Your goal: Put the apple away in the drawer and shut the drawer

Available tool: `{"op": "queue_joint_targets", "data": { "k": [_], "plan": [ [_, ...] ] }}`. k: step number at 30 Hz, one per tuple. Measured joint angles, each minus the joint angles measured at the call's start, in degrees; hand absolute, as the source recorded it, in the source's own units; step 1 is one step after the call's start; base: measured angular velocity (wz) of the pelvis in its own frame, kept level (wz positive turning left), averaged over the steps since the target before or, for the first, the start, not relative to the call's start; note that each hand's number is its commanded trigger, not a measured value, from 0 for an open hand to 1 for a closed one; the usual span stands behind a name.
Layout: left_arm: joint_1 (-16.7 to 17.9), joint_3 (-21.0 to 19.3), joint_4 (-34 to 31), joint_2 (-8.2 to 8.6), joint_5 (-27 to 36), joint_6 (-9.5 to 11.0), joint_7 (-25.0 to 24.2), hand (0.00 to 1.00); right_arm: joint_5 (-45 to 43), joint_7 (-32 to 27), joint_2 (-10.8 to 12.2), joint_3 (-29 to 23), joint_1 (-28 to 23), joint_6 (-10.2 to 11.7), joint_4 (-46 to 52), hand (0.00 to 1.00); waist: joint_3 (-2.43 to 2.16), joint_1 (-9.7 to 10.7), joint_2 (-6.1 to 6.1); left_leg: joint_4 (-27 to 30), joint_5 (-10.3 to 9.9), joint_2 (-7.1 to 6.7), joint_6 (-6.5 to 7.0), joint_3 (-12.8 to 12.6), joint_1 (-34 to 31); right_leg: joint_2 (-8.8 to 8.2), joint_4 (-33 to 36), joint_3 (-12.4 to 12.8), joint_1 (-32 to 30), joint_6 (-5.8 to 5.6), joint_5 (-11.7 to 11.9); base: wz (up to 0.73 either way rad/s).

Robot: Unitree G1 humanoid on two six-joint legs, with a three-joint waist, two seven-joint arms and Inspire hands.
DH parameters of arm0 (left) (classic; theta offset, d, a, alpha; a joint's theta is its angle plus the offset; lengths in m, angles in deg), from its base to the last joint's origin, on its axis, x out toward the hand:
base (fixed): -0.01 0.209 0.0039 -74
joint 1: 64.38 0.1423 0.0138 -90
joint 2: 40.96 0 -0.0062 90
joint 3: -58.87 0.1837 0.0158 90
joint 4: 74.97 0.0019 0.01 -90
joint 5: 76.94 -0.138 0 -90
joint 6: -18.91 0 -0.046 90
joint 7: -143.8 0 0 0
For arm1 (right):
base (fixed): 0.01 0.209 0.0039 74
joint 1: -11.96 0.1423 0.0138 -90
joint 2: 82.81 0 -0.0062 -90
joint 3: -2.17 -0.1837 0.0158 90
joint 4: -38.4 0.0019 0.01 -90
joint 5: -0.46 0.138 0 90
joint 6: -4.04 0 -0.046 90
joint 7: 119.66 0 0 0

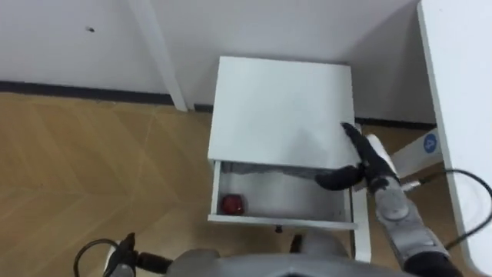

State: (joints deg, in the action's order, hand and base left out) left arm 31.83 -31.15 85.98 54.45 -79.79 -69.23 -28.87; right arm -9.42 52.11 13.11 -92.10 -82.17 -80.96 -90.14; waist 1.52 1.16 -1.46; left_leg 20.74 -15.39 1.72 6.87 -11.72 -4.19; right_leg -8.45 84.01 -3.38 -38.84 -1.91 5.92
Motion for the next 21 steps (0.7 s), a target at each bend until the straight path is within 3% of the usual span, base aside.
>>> {"op": "queue_joint_targets", "data": {
  "k": [1,3,4,5,6,7,8,9,10,11,12,15,21],
  "plan": [
    [0.0,-1.2,-0.1,-0.48,-0.1,-0.2,0.0,0.0,2.9,-0.7,-0.5,-0.6,-0.6,1.2,-1.4,0.0,0.03,1.5,-0.99,0.9,-0.5,1.91,0.29,0.1,-0.5,0.53,10.4,-1.8,-3.1,1.1,-3.7,-0.06],
    [0.1,-2.2,-0.7,-1.14,-0.2,-0.3,0.0,0.0,5.8,-0.5,-1.1,-0.1,-0.8,1.5,-4.4,0.0,0.2,1.5,-1.05,1.8,-1.2,3.0,-0.85,-0.1,-0.5,0.04,13.5,-1.7,-3.1,0.57,-7.2,0.04],
    [0.4,-2.3,-1.3,-1.17,-0.2,-0.3,0.0,0.0,6.8,-0.5,-1.1,0.1,-1.1,1.5,-4.7,0.0,0.18,1.6,-0.51,2.4,-1.5,2.76,-0.86,-0.1,-0.7,-0.66,11.7,-1.2,-2.0,0.36,-8.1,0.0],
    [1.6,-2.5,-2.8,-0.92,-0.1,-0.3,-0.1,0.0,9.1,-0.6,-1.2,0.3,-1.4,1.5,-5.6,0.0,-0.03,1.5,0.02,3.6,-2.4,2.42,-0.69,-0.2,-0.8,-1.79,4.0,-0.8,2.6,0.01,-8.9,0.06],
    [3.0,-2.5,-4.8,-0.75,-0.1,-0.3,-0.3,0.0,11.2,-0.6,-1.2,0.4,-1.5,1.5,-7.3,0.0,-0.32,1.5,0.43,4.2,-2.8,2.04,-0.72,-0.1,-0.6,-2.48,-8.7,-1.6,9.1,-0.89,-9.5,0.05],
    [3.8,-2.5,-5.5,-0.76,0.0,-0.2,-0.2,0.0,12.2,-0.6,-1.3,0.6,-1.6,1.7,-8.4,0.0,-0.45,1.6,0.82,4.1,-2.8,1.55,-0.75,0.0,-0.5,-2.74,-15.7,-2.0,12.7,-1.56,-10.0,0.05],
    [4.4,-2.5,-5.8,-0.78,0.3,-0.2,-0.2,0.0,14.0,-0.6,-1.4,0.6,-1.6,1.7,-10.7,0.0,-0.63,1.2,1.72,3.6,-2.7,0.45,-0.79,0.4,-0.1,-3.09,-29.8,-3.1,20.0,-2.61,-11.2,0.06],
    [4.6,-2.6,-5.7,-0.78,1.1,-0.2,-0.1,0.0,15.1,-0.7,-1.4,0.6,-1.8,1.4,-13.3,0.0,-0.94,0.5,2.62,2.7,-2.2,-0.36,-0.91,0.4,0.2,-2.95,-42.4,-4.2,25.9,-3.23,-12.6,0.06],
    [4.6,-3.0,-5.7,-0.78,1.1,-0.2,-0.1,0.0,15.2,-0.7,-1.4,0.6,-1.9,1.3,-14.6,0.0,-1.05,-0.1,3.07,2.3,-1.8,-0.61,-1.03,0.3,0.3,-2.58,-47.9,-4.7,28.7,-3.42,-13.2,0.05],
    [4.5,-4.4,-5.8,-0.46,1.1,-0.2,-0.1,0.0,15.1,-0.6,-1.4,0.6,-1.8,1.2,-18.1,0.0,-1.49,-0.8,3.61,1.5,-1.4,-0.5,-1.49,0.3,0.4,-1.43,-57.4,-5.6,33.5,-3.4,-14.5,-0.04],
    [4.3,-5.2,-5.8,-0.46,1.1,0.1,0.0,0.0,14.9,-0.5,-1.2,0.6,-1.7,1.2,-20.9,0.0,-1.63,-1.9,3.89,0.1,-0.8,-0.46,-2.16,0.2,0.8,-0.08,-64.8,-5.7,37.0,-3.49,-14.4,-0.08],
    [4.4,-6.6,-5.8,-0.2,1.1,0.8,0.1,0.0,13.1,-0.3,-0.6,0.6,-1.5,1.2,-24.7,0.0,-1.85,-3.0,4.53,-1.5,-0.1,-0.32,-3.46,-0.1,0.8,0.96,-73.5,-7.2,40.4,-3.91,-13.6,-0.13],
    [4.7,-6.9,-5.2,1.01,0.7,1.2,0.6,0.0,11.6,-0.3,-0.6,0.5,-3.2,1.1,-28.8,0.0,-1.72,-3.0,3.81,-5.5,1.6,-0.04,-5.23,0.1,2.6,2.22,-74.4,-7.7,41.2,-3.66,-13.8,0.01]
  ]
}}
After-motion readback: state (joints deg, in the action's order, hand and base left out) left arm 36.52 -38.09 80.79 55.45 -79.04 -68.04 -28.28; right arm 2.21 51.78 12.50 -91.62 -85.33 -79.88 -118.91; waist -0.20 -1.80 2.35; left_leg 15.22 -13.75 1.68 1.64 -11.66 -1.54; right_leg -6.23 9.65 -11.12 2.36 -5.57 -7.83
